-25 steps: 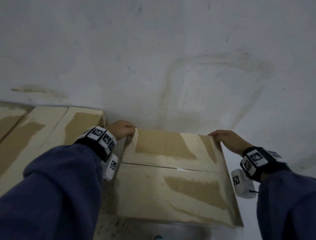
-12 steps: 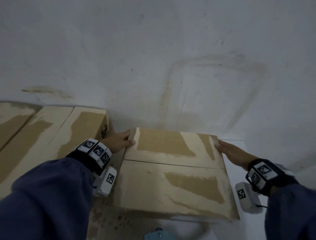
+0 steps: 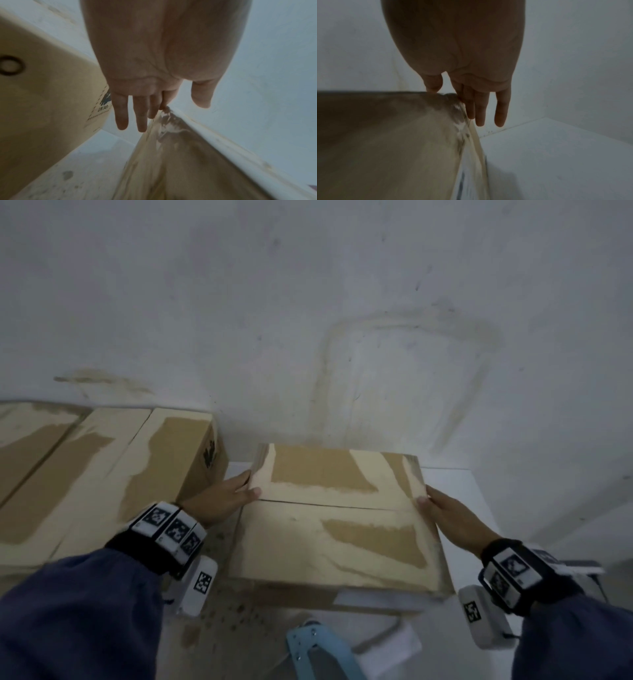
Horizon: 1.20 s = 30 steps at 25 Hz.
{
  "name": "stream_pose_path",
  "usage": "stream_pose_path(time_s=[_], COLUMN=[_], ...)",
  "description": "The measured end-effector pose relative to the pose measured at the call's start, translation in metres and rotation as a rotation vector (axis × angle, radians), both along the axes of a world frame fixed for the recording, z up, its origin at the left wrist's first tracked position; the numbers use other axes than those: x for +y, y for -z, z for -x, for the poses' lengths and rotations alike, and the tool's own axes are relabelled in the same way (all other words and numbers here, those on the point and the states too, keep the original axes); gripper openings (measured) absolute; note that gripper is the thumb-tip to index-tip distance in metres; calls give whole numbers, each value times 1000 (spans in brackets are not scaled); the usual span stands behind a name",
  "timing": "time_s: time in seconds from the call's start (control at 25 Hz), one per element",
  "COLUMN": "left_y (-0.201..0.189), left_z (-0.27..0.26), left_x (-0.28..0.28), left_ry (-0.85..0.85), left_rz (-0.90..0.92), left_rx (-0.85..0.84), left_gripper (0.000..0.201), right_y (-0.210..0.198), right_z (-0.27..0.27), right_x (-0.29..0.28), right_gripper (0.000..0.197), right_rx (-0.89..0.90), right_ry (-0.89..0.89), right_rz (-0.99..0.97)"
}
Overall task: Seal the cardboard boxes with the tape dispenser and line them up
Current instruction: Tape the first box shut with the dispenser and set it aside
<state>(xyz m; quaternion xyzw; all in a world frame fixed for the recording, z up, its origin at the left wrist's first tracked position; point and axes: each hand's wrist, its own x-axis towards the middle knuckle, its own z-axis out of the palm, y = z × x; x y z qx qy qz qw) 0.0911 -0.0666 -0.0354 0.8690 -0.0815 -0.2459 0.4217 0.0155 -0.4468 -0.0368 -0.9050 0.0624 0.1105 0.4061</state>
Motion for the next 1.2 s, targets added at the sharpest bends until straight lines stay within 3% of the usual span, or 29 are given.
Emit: stream_pose_path(time_s=[0.08, 0.16, 0.32, 0.4, 0.56, 0.72, 0.84, 0.92, 1.04, 1.2], left_y=[-2, 4, 27, 32, 37, 42, 48, 49, 44, 42], left_z=[29, 48, 57, 58, 47, 23, 8, 5, 13, 51], left_x=[-4, -10, -22, -25, -28, -28, -27, -27, -31, -19], left_ry=[-27, -156, -362, -399, -440, -430, -428, -422, -401, -407], left_rz=[87, 229, 370, 407, 492, 497, 539, 582, 645, 756], left_rx=[80, 140, 76, 36, 84, 76, 82, 87, 62, 30], left_gripper=[64, 68, 67, 65, 65, 79, 102, 100, 68, 78], right_y=[3, 6, 24, 35, 41, 36, 31, 30, 25, 33], right_z=[30, 55, 69, 64, 48, 24, 9, 6, 9, 29], right_x=[5, 14, 28, 29, 28, 23, 25, 25, 26, 20], right_gripper=[44, 44, 43, 52, 48, 81, 34, 41, 43, 22], right_rx=[-5, -4, -20, -65, -80, -65, -75, -73, -61, -154], right_ry=[28, 75, 214, 287, 332, 341, 393, 434, 433, 573], right_rz=[-98, -280, -590, -635, -672, -752, -810, -780, -738, -562])
